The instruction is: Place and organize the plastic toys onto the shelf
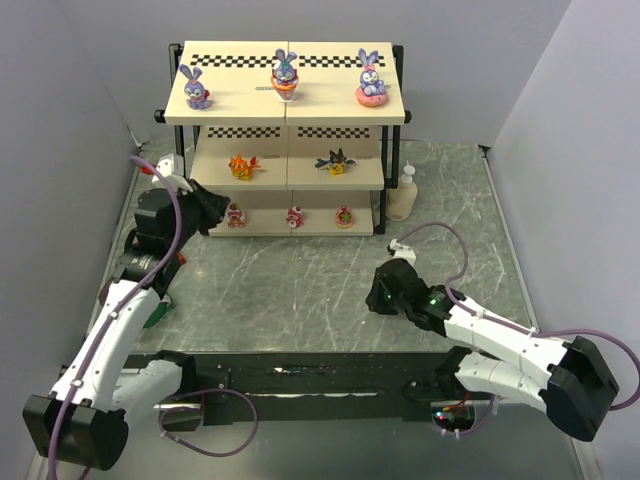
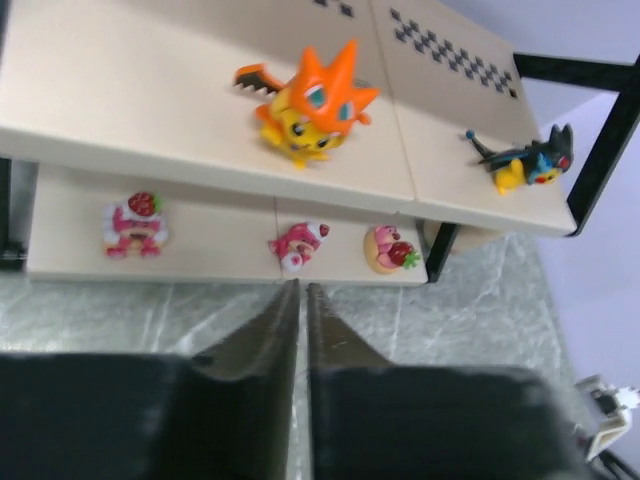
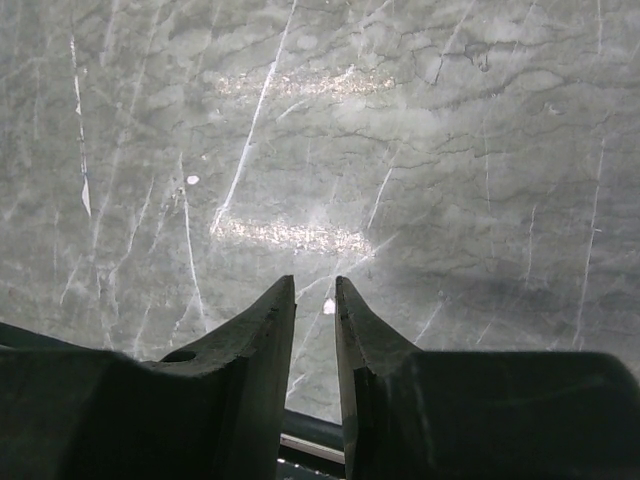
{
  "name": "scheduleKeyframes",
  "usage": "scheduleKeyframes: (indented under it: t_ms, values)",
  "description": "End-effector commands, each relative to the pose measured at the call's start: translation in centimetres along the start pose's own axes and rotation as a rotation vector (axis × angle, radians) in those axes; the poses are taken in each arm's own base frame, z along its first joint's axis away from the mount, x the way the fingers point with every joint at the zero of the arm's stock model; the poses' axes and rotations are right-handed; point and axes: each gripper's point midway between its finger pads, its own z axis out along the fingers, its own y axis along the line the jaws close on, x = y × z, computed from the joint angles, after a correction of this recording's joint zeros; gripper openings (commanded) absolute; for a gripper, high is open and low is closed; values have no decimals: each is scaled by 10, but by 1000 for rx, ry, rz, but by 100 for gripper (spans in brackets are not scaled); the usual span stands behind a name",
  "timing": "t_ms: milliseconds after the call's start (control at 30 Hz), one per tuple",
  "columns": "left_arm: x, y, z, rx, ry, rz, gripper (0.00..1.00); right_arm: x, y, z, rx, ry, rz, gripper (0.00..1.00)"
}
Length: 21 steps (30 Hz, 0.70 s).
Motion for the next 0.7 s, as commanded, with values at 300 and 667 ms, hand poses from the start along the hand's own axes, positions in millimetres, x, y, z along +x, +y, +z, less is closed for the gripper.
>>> scheduleKeyframes:
  t_ms: [300,667]
  values:
    - [-29,-26,46,-8,-93,-15,1,-9,6,6,1,-18,14,30]
    - [-36,-32,61,7,-96,-16,1,-9,3,7,21,-21,6,30]
